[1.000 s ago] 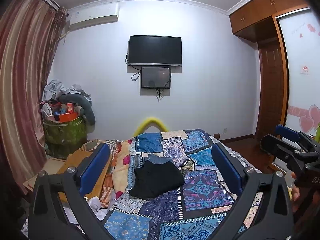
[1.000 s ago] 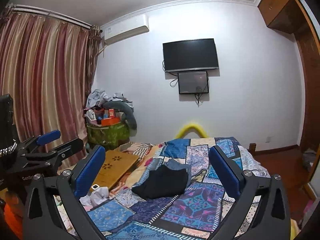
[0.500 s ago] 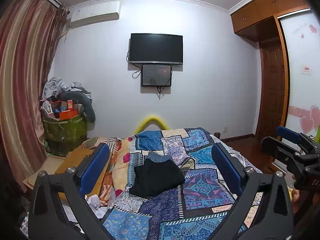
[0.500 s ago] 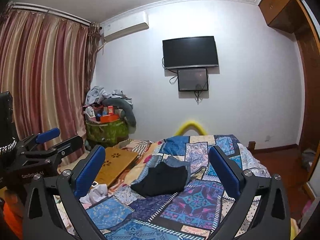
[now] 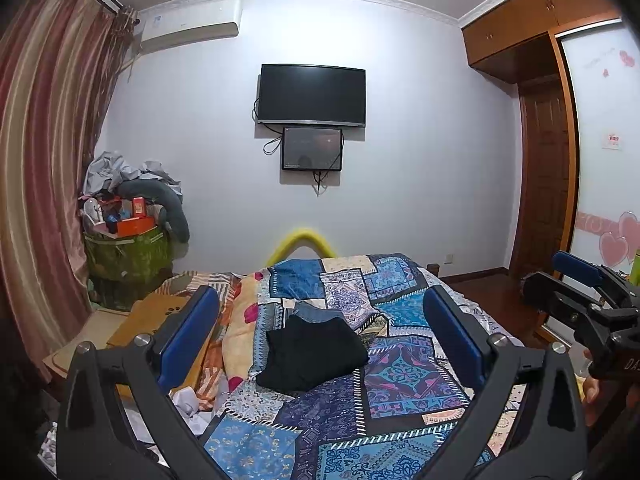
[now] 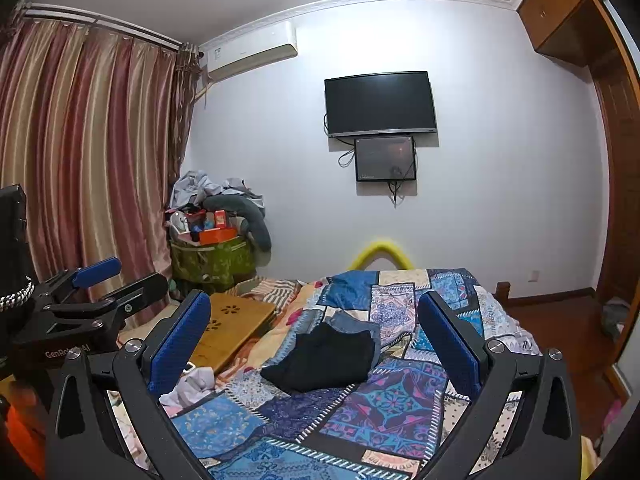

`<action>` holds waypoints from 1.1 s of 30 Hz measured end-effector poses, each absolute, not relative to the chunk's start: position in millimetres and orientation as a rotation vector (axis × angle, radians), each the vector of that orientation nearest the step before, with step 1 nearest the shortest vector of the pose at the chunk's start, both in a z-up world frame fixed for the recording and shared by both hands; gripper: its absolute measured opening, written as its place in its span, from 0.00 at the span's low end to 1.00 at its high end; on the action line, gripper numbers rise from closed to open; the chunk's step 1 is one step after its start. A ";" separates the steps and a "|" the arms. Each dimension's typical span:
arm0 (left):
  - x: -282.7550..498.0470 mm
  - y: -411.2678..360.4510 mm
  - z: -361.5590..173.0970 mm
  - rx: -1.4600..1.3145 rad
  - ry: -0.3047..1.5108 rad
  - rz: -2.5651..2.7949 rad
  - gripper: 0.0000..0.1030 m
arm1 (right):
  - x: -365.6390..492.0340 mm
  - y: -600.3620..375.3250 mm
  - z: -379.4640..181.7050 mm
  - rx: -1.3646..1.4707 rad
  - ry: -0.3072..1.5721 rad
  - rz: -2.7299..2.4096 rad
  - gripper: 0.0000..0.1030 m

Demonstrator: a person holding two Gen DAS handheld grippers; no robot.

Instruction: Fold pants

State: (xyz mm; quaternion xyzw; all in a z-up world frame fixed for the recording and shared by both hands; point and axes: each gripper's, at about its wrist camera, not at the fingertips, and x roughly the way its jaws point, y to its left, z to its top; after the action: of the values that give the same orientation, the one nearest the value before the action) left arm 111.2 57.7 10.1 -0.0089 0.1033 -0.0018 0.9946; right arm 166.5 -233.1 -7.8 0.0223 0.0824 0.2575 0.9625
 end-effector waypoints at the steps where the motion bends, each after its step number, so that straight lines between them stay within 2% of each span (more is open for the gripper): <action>1: 111.0 57.3 9.5 -0.017 0.207 -0.003 1.00 | 166.4 -233.4 -7.5 0.046 0.166 0.522 1.00; 33: 107.9 55.0 13.6 -0.010 0.201 -0.050 1.00 | 159.0 -236.7 -5.8 0.042 0.159 0.496 1.00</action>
State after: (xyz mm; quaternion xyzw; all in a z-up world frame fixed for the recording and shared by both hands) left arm 107.9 55.0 13.6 -0.0048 0.1004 -0.0250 0.9946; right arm 159.0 -236.7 -5.8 0.0207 0.0785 0.2451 0.9661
